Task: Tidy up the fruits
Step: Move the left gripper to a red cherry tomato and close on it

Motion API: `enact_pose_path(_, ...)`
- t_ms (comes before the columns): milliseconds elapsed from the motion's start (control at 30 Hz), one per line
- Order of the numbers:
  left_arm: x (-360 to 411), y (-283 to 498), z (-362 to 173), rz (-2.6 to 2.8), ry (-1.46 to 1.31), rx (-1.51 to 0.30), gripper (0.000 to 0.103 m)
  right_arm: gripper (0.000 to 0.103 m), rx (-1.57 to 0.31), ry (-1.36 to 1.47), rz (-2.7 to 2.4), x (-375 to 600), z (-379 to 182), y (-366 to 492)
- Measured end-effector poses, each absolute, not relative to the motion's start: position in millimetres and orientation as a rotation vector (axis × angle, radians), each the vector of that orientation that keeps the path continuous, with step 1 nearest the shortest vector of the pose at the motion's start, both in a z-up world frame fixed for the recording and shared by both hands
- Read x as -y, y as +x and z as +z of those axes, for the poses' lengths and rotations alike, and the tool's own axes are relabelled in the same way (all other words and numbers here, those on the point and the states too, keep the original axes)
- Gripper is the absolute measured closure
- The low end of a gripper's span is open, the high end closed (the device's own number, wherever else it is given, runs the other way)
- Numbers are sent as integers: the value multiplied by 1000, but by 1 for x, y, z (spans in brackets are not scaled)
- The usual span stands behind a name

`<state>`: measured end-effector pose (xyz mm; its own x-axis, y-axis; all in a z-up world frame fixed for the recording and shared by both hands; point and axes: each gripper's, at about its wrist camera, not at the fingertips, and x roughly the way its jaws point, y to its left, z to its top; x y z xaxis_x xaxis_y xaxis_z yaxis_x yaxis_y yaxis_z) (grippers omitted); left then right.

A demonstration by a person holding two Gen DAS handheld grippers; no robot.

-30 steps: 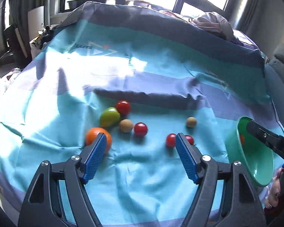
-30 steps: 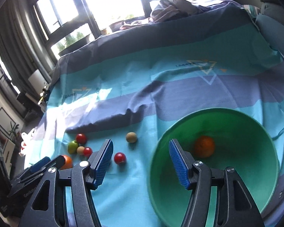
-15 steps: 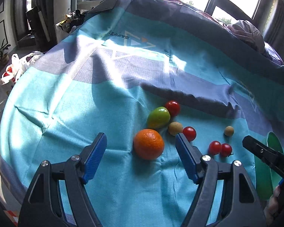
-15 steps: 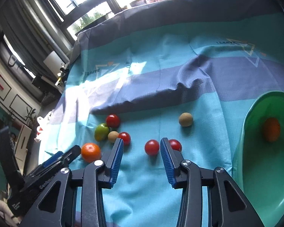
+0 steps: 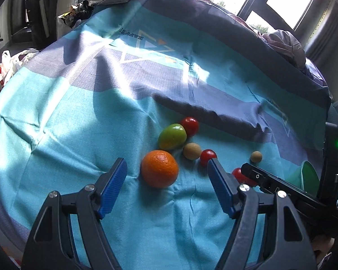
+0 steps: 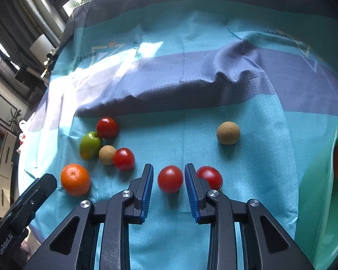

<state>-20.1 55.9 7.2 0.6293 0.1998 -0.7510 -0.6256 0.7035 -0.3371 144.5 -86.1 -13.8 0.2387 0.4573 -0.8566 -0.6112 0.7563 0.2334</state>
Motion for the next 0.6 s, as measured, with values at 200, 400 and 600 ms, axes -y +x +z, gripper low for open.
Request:
enact_pose_path(200,-44,-17,15,456,-643,-662,30,71,-1030,-150,650,113,6,149)
enact_pose_path(400,-22,-2,9,428,-560,-727,29,71,-1040,-101,689,125,10,150)
enact_pose_path(600,-2,10,1,393,-496,-789,30,70,-1070,-96,664,131,5,153)
